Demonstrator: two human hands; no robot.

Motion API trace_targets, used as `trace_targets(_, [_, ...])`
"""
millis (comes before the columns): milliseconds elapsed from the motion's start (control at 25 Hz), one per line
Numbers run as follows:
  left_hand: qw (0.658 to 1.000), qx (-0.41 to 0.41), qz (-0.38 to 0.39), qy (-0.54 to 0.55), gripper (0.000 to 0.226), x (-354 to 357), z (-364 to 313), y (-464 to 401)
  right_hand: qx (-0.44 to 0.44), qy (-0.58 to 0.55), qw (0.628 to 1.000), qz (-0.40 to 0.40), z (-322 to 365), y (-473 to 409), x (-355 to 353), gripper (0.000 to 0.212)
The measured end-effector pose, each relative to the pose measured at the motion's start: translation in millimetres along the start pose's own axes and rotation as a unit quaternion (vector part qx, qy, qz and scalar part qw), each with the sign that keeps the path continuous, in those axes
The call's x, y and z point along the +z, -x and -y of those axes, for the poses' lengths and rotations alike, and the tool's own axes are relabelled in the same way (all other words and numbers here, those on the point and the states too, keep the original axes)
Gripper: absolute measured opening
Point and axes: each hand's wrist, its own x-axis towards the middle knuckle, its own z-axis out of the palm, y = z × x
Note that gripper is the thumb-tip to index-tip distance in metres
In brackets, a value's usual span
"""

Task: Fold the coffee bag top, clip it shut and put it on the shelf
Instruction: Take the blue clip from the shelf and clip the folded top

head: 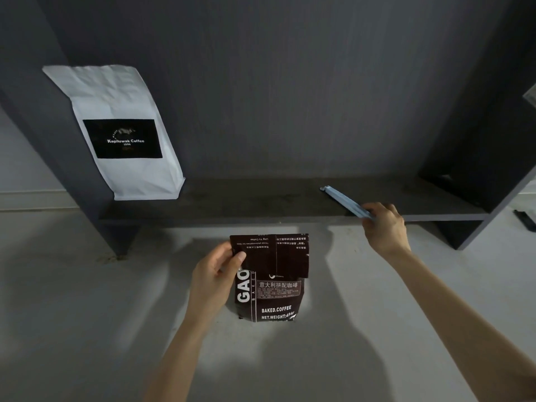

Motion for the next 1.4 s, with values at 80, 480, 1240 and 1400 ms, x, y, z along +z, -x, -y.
trace_targets(80, [1.0, 0.004, -0.003, 0.003, 0.022, 0.4, 0.2, 2.3, -0.001, -0.026, 1.0, 0.005, 1.1, 4.7, -0.5, 0.032])
trace_targets(480, [0.999, 0.018, 0.049, 0.009, 0.032, -3.6, -13.1, 7.3, -0.039, -0.173, 0.984, 0.013, 27.5, 53.0, -7.2, 0.025])
trace_targets(1240, [0.999, 0.045, 0.029, 0.013, 0.021, -0.5, -40.6, 9.8, -0.131, -0.319, 0.929, 0.137, 45.4, 112.8, -19.2, 0.033])
trace_targets(1400, [0.999, 0.035, 0.016, 0.023, 0.027, 0.2, -42.2, 13.6, -0.131, -0.329, 0.929, 0.102, 47.2, 111.4, -12.8, 0.031])
